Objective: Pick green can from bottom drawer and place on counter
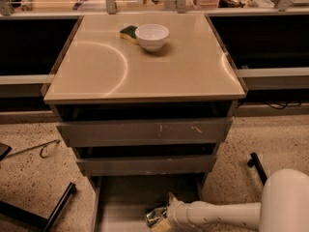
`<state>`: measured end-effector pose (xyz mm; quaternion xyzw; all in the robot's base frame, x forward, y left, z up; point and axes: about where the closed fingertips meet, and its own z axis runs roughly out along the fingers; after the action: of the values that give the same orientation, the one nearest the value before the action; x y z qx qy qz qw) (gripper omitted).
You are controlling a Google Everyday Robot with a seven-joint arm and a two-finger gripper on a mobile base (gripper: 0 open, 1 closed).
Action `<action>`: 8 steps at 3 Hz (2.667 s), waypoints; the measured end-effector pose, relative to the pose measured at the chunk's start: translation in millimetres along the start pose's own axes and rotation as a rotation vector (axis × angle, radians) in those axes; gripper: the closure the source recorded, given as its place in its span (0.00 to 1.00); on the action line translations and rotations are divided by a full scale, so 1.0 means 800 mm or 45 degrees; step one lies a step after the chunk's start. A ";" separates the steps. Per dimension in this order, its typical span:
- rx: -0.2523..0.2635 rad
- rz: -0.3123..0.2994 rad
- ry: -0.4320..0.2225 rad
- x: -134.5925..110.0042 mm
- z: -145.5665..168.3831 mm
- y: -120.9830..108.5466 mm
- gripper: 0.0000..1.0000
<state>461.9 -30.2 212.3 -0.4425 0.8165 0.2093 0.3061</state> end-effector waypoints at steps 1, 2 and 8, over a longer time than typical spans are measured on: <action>0.006 -0.018 0.001 -0.001 0.019 -0.006 0.00; 0.001 -0.040 -0.006 -0.002 0.040 -0.009 0.00; -0.113 -0.177 0.053 0.023 0.099 -0.037 0.00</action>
Offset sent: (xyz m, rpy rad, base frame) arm 0.0286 0.0257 -0.0364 -0.0069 -0.0380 0.0361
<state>504.3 -8.1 139.8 -0.5154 0.7799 0.2144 0.2830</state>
